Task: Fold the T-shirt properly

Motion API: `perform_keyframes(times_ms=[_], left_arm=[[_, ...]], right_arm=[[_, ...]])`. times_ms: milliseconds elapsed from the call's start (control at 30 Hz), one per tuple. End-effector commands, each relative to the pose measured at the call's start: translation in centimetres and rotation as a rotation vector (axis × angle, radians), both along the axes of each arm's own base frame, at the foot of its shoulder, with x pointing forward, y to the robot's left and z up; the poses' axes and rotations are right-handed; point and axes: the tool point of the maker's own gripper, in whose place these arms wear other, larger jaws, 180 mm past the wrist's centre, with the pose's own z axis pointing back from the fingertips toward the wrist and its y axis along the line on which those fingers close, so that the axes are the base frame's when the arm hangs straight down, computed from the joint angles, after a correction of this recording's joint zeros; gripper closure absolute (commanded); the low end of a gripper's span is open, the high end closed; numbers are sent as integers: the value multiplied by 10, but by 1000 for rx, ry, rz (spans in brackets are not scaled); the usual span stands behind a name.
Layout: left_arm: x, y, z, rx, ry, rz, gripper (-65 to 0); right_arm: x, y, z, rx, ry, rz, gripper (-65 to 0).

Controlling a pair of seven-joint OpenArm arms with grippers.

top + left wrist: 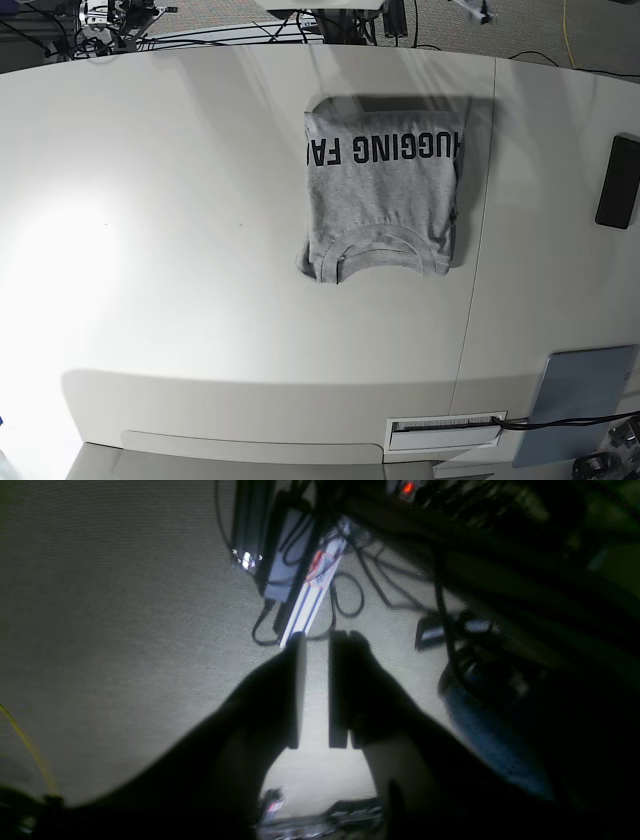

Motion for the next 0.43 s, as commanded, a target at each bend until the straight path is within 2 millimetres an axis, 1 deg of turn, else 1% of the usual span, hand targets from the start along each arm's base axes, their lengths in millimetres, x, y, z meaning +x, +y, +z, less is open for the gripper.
perform_keyframes(times_ms=[0,133,400], left_arm=[[1,-5,1,-6,-20,-1,-100],[8,-19,0,-21,-40,11,-100],[7,-20,-1,-19,-34,-16,-100]], right_arm=[[1,-11,4,-16,-7,3,0],[2,-10,4,-16,-9,3,0],[2,-10,4,-16,-12,3,0]])
